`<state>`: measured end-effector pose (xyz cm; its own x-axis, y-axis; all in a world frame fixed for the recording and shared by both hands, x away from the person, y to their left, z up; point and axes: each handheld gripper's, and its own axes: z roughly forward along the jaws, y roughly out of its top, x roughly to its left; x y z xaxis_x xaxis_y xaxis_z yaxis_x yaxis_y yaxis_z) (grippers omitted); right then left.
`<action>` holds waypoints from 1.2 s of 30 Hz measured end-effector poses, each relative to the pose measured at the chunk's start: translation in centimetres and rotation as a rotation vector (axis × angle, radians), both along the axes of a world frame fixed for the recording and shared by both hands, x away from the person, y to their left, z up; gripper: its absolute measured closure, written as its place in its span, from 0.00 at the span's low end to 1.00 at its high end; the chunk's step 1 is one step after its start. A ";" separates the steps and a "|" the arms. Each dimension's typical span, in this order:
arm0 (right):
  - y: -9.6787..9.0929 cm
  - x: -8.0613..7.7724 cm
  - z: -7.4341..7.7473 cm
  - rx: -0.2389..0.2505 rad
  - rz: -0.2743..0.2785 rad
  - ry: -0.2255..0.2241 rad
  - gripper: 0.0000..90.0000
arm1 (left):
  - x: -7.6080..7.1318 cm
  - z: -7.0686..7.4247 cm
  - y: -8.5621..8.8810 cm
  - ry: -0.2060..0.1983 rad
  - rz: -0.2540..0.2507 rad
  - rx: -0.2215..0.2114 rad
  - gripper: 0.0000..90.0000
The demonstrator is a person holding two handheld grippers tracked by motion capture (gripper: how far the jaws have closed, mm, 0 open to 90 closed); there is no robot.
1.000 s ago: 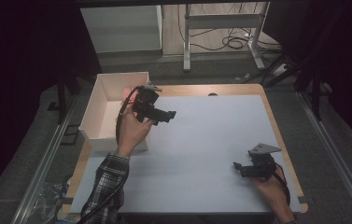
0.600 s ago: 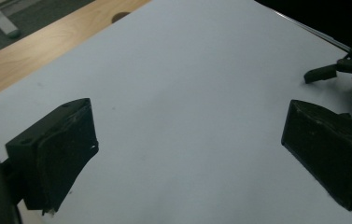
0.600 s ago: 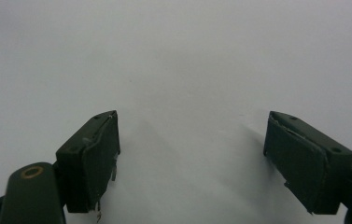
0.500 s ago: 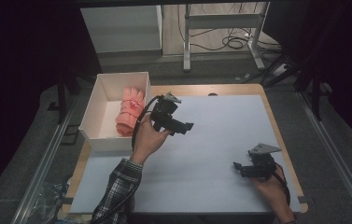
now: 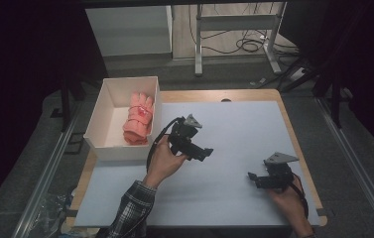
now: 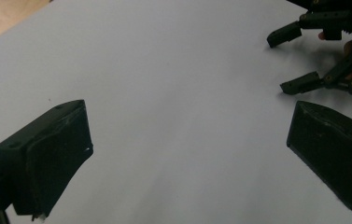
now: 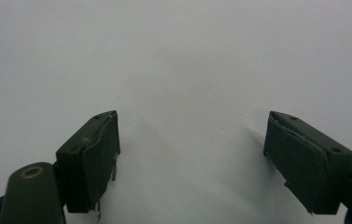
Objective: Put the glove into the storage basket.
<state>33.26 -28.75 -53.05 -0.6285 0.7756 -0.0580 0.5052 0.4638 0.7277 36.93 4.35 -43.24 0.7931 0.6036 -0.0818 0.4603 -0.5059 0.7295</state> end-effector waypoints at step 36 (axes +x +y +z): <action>0.0 0.0 0.0 -0.001 0.000 -0.001 0.21 | -4.4 -10.7 1.7 0.001 -0.023 0.101 0.00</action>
